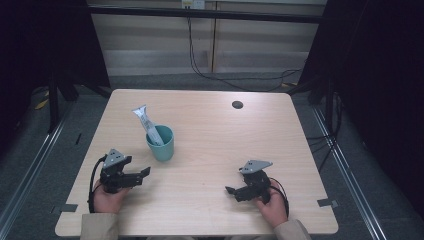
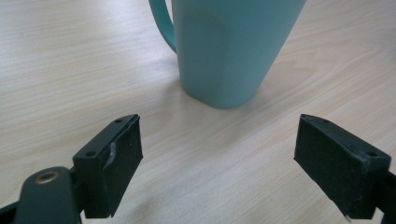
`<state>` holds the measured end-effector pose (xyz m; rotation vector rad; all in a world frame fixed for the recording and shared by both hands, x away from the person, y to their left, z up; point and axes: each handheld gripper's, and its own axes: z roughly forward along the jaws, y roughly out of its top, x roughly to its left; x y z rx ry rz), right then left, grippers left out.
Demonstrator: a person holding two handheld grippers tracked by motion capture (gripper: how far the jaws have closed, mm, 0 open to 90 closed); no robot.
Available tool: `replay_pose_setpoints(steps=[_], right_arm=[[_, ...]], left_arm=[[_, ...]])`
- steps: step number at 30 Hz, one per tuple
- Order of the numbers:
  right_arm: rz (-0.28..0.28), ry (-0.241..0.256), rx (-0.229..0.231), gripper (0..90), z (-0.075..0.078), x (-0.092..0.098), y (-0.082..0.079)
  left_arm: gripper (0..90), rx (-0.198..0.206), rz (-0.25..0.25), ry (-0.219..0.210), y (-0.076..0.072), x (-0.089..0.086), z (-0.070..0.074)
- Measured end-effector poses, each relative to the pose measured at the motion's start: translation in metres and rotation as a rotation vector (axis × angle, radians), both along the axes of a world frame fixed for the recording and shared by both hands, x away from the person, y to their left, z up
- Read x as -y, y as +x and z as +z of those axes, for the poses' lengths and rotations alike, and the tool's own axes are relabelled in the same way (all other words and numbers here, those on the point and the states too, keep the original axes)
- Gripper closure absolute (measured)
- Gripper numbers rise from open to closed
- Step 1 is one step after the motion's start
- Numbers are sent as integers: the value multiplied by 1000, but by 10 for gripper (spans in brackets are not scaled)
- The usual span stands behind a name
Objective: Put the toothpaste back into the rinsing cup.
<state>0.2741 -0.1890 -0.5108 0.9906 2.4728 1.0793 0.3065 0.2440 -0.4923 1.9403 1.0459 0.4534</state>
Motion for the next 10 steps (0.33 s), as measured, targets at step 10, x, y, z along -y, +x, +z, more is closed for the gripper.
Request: replay_pose_setpoints(steps=[10], right_arm=[[0, 0, 0, 136, 0, 0, 0]], left_arm=[[142, -11, -7, 40, -1, 4, -4]])
